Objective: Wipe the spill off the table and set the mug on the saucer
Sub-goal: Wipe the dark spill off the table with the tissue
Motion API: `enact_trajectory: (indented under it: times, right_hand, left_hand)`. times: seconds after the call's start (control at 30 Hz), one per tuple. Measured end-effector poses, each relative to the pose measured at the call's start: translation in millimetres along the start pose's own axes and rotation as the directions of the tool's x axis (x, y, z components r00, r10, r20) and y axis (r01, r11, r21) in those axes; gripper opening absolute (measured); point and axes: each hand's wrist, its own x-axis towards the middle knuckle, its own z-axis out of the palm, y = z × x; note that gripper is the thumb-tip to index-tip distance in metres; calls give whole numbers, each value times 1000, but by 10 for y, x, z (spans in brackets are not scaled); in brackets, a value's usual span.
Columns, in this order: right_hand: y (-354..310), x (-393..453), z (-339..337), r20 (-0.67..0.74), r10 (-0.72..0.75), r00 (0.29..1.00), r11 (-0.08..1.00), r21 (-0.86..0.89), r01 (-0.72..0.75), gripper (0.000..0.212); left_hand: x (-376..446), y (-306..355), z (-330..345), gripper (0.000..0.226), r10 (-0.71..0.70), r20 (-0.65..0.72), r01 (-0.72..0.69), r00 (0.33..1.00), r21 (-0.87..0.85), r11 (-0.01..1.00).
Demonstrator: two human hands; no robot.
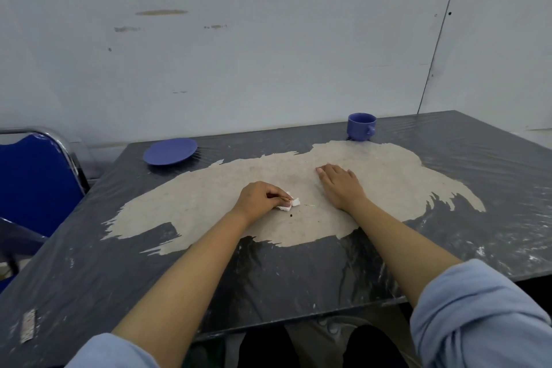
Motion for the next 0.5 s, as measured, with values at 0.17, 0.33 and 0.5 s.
enact_trajectory:
  times: [0.17,0.33,0.5]
  right_hand:
    - [10,5,13,11,12,1000,1000,-12,-12,55]
    - [15,6,16,17,11,1000,1000,-20,-11,55]
    - [11,-10,13,3,0,1000,1000,-12,0,53]
  left_hand:
    - [-106,15,-15,19,8,33,-7,999,-34,999]
    - [-193,10,-1,22,29,61,-25,998,-71,997]
    - [-232,23,69,21,64,-39,-65,997,-15,998]
